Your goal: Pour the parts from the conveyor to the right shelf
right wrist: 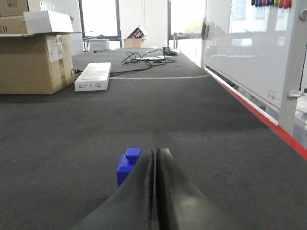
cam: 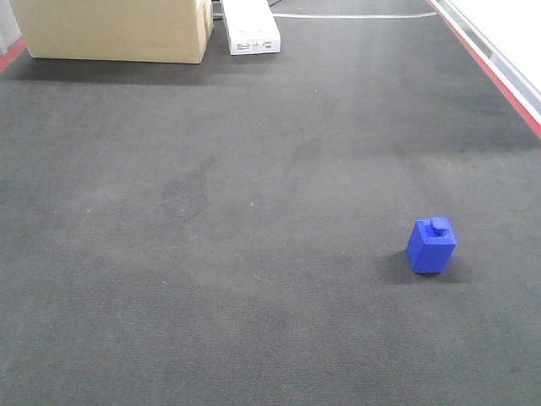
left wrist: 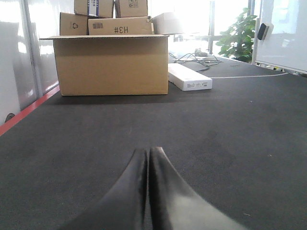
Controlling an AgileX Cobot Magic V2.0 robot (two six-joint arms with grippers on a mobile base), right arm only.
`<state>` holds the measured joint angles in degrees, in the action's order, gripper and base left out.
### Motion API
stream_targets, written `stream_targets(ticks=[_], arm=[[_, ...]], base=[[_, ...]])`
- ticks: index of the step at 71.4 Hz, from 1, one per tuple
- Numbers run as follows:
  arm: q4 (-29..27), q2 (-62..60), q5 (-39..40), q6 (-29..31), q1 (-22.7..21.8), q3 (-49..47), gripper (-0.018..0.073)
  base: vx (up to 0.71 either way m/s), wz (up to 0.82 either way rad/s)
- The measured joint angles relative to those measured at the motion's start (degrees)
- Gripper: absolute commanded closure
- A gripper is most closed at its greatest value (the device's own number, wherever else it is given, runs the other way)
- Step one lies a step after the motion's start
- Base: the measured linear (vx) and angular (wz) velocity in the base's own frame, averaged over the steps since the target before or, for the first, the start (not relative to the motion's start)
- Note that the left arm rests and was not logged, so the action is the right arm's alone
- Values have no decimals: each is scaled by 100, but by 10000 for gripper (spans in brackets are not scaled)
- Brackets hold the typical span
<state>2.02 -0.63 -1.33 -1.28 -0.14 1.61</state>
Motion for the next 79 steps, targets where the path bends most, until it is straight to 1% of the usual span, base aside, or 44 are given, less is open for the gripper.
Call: stream_targets(ticks=[13,21,28,38,52,66,79], arm=[[0,0,337,0,0,0,568],[0,0,288,0,0,-46,568],[-5,91,133,0,0,-352,568],[-12,759,-143,0,0,-1019,568],[-24,2184,-868,0,0,-1989,568],[-149,3086,-1412,-11,0,-2099,568],[-361,3434,-1415,-15,0,-2099,566]], base=[[0,0],[0,1],[0,0],[0,0],[0,0],[0,0],[0,0]])
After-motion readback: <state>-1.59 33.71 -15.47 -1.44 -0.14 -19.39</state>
